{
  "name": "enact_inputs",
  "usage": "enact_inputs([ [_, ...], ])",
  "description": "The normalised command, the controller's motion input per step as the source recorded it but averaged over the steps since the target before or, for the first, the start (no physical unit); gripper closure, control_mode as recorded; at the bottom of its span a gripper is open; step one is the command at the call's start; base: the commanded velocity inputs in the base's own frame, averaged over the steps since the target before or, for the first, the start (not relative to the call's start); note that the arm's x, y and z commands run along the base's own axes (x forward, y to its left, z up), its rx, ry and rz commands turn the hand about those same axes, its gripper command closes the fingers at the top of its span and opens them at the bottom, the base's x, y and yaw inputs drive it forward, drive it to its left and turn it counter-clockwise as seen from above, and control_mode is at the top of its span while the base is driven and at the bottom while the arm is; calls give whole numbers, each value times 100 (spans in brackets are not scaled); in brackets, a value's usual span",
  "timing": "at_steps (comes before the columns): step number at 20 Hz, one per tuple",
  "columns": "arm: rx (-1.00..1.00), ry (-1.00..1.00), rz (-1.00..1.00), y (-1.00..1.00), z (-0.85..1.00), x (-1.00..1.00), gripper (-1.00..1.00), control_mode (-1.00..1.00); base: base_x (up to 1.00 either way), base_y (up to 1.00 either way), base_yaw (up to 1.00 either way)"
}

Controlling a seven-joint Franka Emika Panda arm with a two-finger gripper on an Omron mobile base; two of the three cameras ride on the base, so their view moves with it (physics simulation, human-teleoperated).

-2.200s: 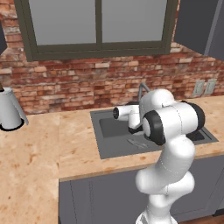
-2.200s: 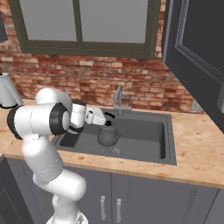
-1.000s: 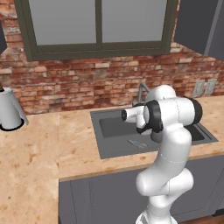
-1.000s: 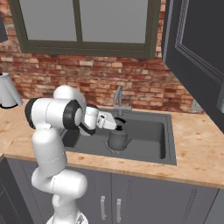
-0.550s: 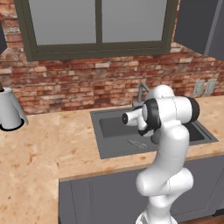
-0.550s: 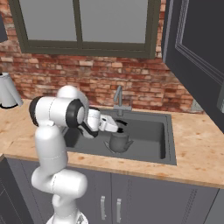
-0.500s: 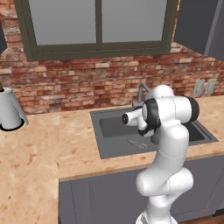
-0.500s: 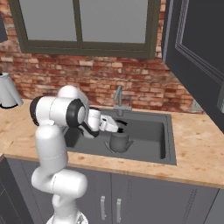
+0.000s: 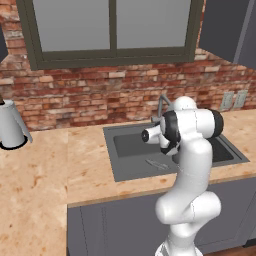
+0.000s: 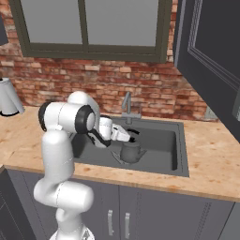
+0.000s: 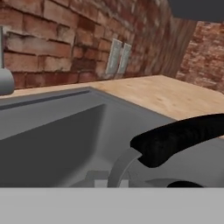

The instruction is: Open the cabinet, pick the kettle from the cabinet, and place it in the sink.

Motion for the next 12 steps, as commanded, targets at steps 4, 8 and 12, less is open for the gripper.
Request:
enact_inputs([
  [4,3,0,5,-13,-21,8,100,-100,0,0,0],
  [8,6,0,5,-17,-23,0,100,-100,0,0,0],
  [12,8,0,5,-16,-24,0,100,-100,0,0,0],
])
